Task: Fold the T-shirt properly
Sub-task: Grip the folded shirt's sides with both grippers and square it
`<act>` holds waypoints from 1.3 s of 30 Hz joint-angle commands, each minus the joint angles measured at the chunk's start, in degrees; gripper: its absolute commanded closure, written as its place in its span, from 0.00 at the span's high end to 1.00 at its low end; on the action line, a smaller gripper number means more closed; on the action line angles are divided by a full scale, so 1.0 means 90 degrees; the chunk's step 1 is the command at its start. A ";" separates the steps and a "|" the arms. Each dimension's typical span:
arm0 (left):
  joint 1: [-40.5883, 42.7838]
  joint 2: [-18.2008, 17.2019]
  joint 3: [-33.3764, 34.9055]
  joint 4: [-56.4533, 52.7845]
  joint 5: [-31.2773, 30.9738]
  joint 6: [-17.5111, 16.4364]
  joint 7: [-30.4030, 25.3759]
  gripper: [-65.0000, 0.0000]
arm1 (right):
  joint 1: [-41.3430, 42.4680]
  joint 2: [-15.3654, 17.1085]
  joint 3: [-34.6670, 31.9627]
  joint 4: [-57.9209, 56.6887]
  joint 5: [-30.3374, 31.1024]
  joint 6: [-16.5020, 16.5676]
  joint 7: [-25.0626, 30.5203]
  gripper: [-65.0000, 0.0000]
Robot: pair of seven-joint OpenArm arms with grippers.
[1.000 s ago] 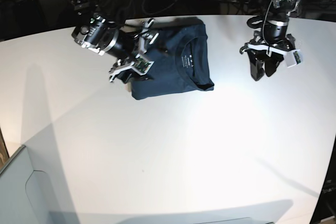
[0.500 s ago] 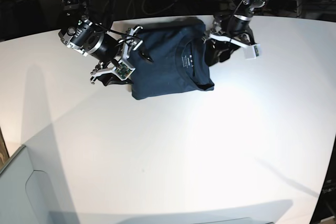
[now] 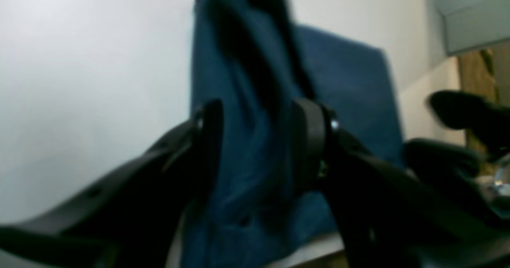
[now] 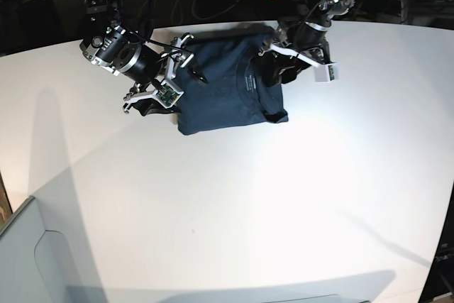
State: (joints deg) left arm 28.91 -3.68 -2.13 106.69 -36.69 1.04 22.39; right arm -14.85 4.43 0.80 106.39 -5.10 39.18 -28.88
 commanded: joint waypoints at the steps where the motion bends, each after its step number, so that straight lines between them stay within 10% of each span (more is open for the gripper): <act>1: 0.0124 -0.0025 -0.0022 0.0194 -0.0060 -0.0062 -0.0110 0.41 | 0.0034 0.0002 0.0004 0.0091 0.0113 0.0091 0.0167 0.70; 26: -0.0521 -0.0006 0.0232 -0.0607 -0.0060 -0.0062 -0.0100 0.39 | -0.0045 0.0011 0.0024 0.0091 0.0103 0.0091 0.0157 0.70; 32: -0.0521 -0.0025 0.0183 -0.0568 -0.0060 -0.0062 -0.0100 0.01 | -0.0054 0.0011 0.0024 0.0091 0.0103 0.0091 0.0157 0.70; 39: -0.0462 -0.0084 0.0154 -0.0529 -0.0060 -0.0052 -0.0100 0.00 | -0.0054 0.0011 0.0024 0.0091 0.0103 0.0091 0.0157 0.70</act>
State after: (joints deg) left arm 24.62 -4.19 -0.60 100.66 -36.69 1.08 22.35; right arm -15.59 4.43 0.84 106.32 -5.32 39.18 -28.88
